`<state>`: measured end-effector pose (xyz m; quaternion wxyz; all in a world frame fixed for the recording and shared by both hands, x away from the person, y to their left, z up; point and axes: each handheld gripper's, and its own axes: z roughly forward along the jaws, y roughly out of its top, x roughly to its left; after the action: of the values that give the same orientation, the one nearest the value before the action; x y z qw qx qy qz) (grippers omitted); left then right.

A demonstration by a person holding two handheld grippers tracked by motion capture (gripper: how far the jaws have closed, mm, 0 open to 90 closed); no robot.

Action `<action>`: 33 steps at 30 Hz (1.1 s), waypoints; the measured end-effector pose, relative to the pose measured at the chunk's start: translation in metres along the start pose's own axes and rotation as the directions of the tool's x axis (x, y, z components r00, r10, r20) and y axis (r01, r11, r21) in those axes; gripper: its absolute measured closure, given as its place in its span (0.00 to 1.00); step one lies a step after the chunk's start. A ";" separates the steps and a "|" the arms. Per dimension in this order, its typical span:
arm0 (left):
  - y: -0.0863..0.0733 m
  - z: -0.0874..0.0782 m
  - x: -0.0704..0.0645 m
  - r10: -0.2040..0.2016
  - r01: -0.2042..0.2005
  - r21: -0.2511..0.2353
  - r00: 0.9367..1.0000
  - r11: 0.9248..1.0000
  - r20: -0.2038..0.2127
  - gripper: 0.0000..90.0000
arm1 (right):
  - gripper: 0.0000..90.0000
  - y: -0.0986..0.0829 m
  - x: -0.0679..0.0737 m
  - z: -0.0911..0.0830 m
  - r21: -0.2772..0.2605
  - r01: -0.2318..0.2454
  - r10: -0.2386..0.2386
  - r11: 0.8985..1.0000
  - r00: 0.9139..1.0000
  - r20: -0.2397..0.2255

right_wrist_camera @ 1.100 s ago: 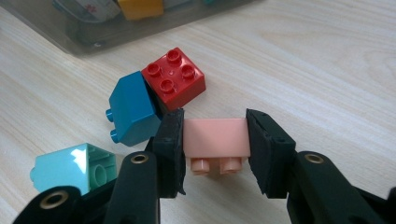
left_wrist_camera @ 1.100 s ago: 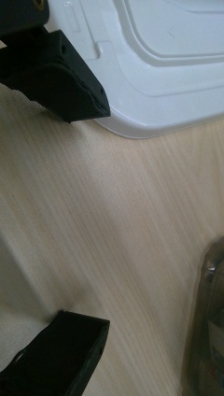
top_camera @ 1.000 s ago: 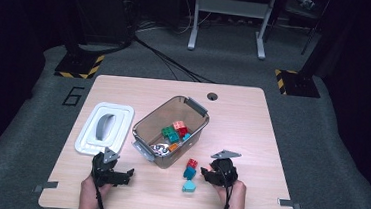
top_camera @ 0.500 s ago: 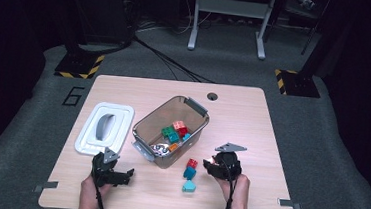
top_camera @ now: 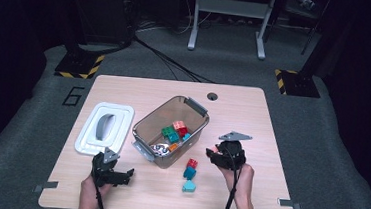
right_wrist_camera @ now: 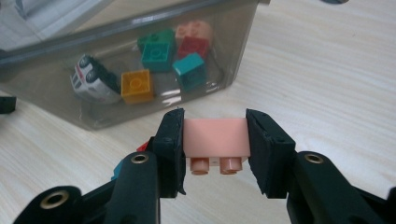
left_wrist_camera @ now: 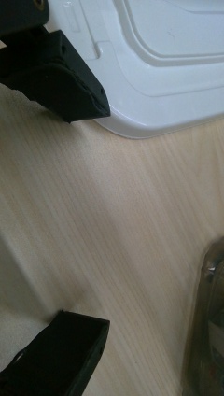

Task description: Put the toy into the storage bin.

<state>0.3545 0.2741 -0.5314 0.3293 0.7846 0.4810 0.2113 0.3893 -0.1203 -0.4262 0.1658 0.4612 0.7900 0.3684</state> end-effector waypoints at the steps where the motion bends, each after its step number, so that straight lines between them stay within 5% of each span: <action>1: 0.000 0.000 0.000 0.001 -0.001 0.000 1.000 1.000 0.001 0.02 | 0.65 0.003 -0.001 -0.001 -0.005 0.004 -0.004 1.000 1.000 0.001; 18: 0.000 0.001 -0.001 -0.011 0.011 -0.006 1.000 1.000 0.001 0.02 | 0.65 0.053 -0.001 -0.013 -0.063 0.037 -0.037 0.997 0.999 0.002; 33: 0.000 0.000 0.000 -0.009 0.009 -0.006 1.000 1.000 0.001 0.02 | 0.65 0.092 0.011 -0.004 -0.059 0.087 -0.087 0.995 0.996 -0.009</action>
<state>0.3546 0.2736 -0.5318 0.3328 0.7815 0.4838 0.2108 0.4369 -0.0848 -0.3545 0.1906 0.4193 0.7991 0.3863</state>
